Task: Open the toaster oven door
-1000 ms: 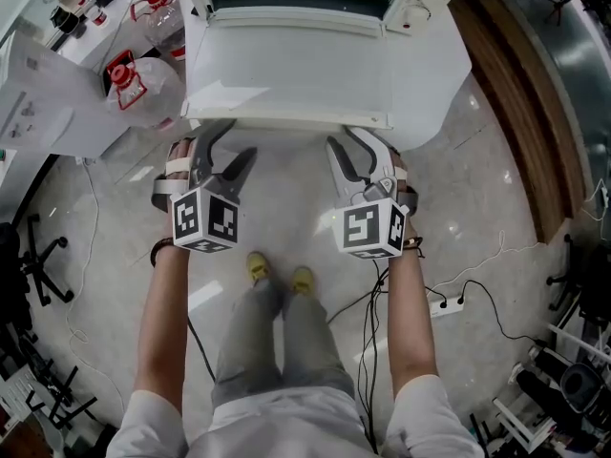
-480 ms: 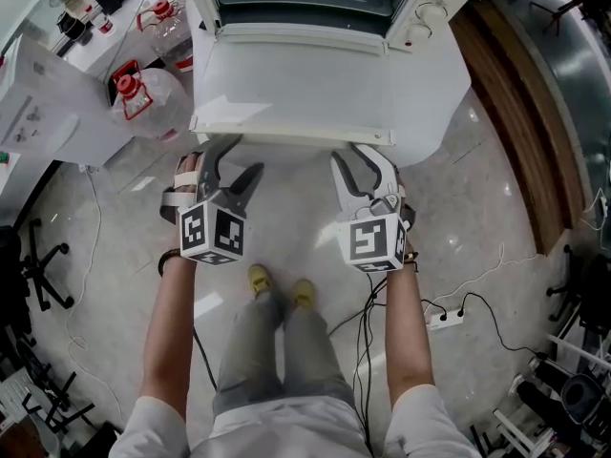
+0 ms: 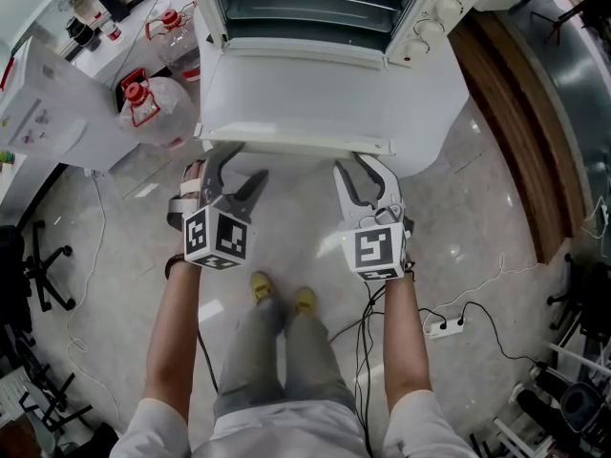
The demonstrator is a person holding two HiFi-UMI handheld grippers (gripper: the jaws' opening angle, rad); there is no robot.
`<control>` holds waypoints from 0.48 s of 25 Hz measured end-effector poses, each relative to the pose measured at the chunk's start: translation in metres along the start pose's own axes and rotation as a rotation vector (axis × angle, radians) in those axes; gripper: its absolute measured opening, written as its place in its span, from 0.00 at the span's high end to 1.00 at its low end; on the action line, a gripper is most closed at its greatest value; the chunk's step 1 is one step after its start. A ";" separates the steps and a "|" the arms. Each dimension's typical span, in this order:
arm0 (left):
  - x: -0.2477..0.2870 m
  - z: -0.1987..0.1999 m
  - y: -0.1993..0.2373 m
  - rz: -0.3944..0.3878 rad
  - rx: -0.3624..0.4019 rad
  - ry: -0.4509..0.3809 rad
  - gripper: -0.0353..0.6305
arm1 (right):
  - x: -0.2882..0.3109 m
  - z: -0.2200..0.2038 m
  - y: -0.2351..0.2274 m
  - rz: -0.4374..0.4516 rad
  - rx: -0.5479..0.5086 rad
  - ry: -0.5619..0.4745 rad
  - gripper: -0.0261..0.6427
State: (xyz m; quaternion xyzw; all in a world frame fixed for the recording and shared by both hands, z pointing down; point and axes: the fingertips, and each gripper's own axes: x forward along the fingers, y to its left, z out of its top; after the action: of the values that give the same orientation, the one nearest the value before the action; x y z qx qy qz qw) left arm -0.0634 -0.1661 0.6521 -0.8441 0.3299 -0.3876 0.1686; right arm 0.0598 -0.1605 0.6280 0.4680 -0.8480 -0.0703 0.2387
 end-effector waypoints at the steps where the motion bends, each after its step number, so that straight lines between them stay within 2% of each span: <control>1: -0.001 0.000 0.000 -0.001 -0.004 0.001 0.53 | -0.001 0.000 0.000 0.000 0.002 0.002 0.80; 12: -0.012 0.017 0.006 0.011 -0.011 -0.015 0.53 | -0.009 0.009 -0.001 0.009 0.025 -0.006 0.80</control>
State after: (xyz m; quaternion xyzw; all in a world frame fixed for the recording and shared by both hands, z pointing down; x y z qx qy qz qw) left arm -0.0594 -0.1615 0.6313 -0.8461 0.3353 -0.3785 0.1684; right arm 0.0609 -0.1544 0.6165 0.4668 -0.8516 -0.0601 0.2308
